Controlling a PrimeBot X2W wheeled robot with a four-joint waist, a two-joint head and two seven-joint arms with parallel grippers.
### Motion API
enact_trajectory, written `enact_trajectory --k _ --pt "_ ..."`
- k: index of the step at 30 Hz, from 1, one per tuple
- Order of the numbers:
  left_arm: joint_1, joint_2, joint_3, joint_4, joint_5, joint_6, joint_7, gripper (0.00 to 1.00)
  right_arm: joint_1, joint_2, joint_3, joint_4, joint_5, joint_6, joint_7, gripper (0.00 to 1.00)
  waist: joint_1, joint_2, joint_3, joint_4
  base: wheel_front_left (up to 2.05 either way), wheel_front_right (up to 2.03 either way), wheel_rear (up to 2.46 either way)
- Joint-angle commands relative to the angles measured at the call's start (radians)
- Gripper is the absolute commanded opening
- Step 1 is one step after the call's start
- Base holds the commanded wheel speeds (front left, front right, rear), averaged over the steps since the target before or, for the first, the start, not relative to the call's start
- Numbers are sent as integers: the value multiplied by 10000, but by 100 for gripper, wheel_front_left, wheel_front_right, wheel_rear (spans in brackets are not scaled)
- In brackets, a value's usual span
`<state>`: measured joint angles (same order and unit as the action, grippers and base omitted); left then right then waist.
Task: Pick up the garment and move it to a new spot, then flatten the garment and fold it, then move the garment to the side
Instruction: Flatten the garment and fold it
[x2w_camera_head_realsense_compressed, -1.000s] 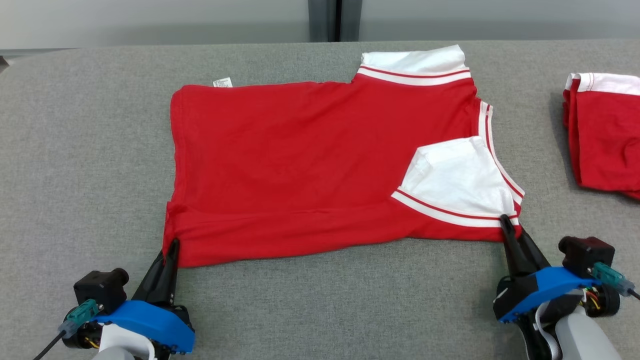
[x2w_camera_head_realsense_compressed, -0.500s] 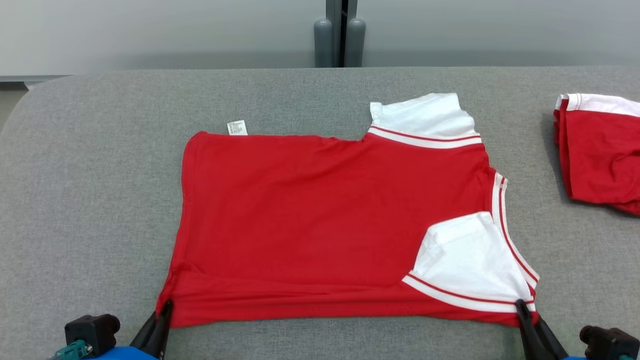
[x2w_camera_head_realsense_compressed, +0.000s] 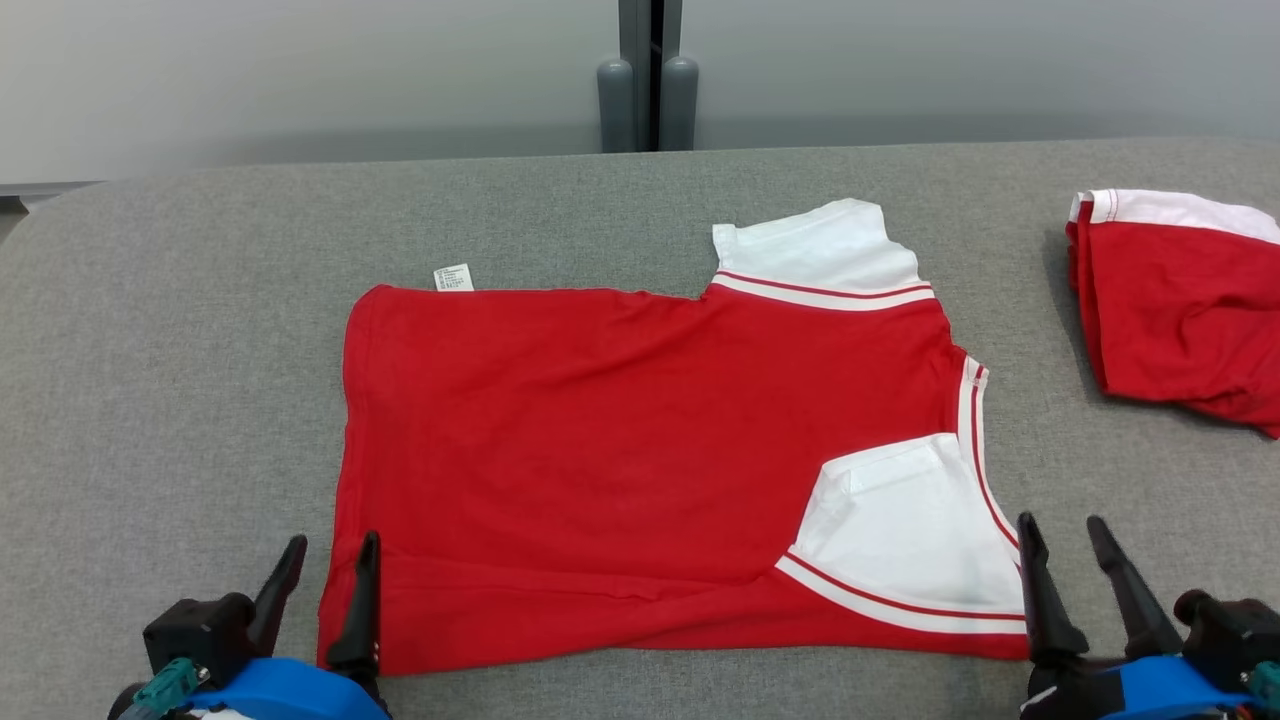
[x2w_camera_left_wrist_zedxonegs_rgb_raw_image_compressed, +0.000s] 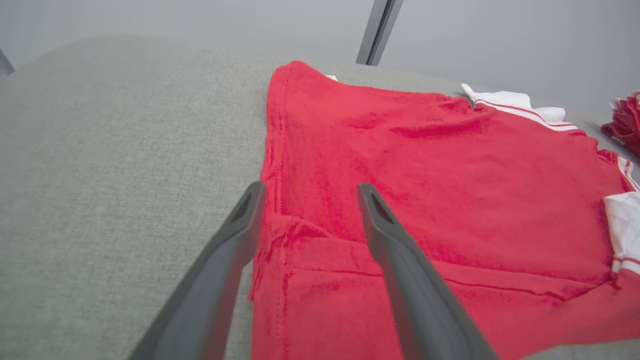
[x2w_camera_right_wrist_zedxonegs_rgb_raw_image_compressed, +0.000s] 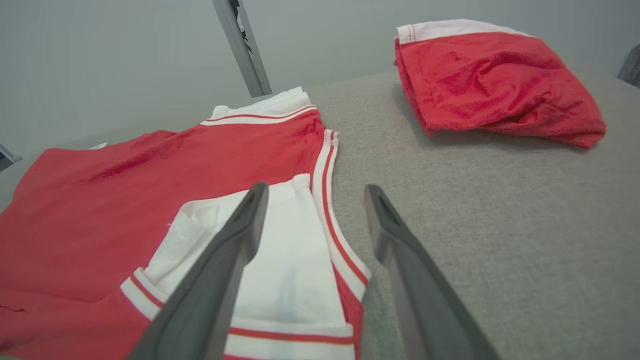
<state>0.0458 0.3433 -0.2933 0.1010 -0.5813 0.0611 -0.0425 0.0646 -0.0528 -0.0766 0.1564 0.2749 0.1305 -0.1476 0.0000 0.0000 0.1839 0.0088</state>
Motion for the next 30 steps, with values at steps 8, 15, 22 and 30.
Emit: enact_trajectory --k 8,15,22,30 --pt "-652 97 158 -664 1158 822 -1207 100 -440 16 -133 -2318 -635 5 286 100 0 0 -38 -117 0 0 0" --pt "-812 166 173 -1089 1373 1104 -1176 100 -263 22 -265 -3122 -583 5 703 100 0 0 192 -80 0 0 0" --pt "-2666 332 208 -706 1194 556 -766 100 -698 22 -228 -3368 -461 5 775 100 0 0 1087 -43 0 0 0" --pt "-5861 754 137 2085 380 -1000 734 100 -1274 18 203 -3164 -340 5 650 100 0 0 2084 -434 0 0 0"
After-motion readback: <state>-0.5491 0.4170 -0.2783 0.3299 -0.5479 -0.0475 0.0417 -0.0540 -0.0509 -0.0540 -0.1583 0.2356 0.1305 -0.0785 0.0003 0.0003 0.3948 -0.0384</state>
